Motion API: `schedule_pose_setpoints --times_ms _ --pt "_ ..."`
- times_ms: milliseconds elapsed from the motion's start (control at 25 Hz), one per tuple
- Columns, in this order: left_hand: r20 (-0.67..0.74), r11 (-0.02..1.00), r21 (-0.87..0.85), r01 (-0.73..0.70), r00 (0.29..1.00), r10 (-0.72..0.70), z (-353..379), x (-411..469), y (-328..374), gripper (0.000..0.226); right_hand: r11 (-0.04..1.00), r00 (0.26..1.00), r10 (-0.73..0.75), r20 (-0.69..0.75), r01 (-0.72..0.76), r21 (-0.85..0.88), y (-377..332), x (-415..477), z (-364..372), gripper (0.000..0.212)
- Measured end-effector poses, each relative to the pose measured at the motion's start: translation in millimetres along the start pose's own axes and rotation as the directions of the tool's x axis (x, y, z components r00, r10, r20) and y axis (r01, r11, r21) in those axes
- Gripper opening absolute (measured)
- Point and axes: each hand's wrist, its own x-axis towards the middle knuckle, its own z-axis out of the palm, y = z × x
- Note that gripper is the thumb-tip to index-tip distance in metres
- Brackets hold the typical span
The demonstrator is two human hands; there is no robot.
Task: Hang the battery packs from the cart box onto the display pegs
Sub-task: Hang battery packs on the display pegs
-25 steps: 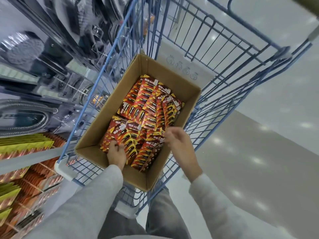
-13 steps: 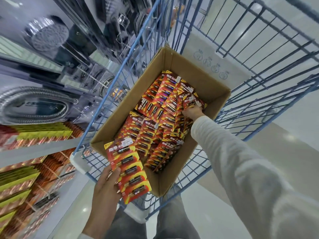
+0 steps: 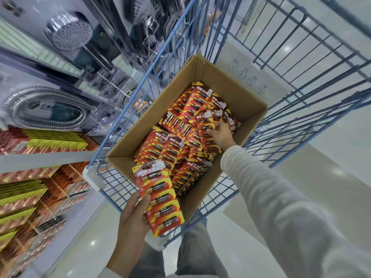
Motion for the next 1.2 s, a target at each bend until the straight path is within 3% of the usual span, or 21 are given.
schedule_pose_setpoints --times_ms 200,360,600,760,880,1120,1200 --pt "0.037 0.997 -0.027 -0.079 0.996 0.080 -5 -26 19 0.028 0.966 0.983 -0.146 0.110 0.118 0.231 -9 -66 -19 0.021" --pt "0.131 0.980 -0.114 -0.160 0.976 0.175 -26 -54 43 0.032 0.856 0.956 -0.259 0.135 0.162 0.491 -27 -165 -40 0.021" --pt "0.132 0.892 -0.301 -0.337 0.912 0.389 -118 -114 52 0.033 0.748 0.858 -0.495 0.140 0.339 0.571 -51 -313 -1 0.015" --pt "0.014 0.787 -0.416 -0.455 0.862 0.506 -199 -146 33 0.030 0.742 0.759 -0.590 0.276 0.375 0.555 -59 -408 61 0.021" --pt "-0.128 0.691 -0.524 -0.498 0.848 0.514 -276 -168 5 0.042 0.723 0.653 -0.655 0.379 0.399 0.564 -55 -480 122 0.019" --pt "-0.395 0.482 -0.578 -0.658 0.743 0.541 -424 -233 -53 0.037 0.773 0.524 -0.634 0.568 0.440 0.457 -48 -598 240 0.016" --pt "-0.489 0.425 -0.565 -0.708 0.701 0.518 -466 -254 -73 0.032 0.751 0.442 -0.648 0.620 0.503 0.428 -48 -632 278 0.021"
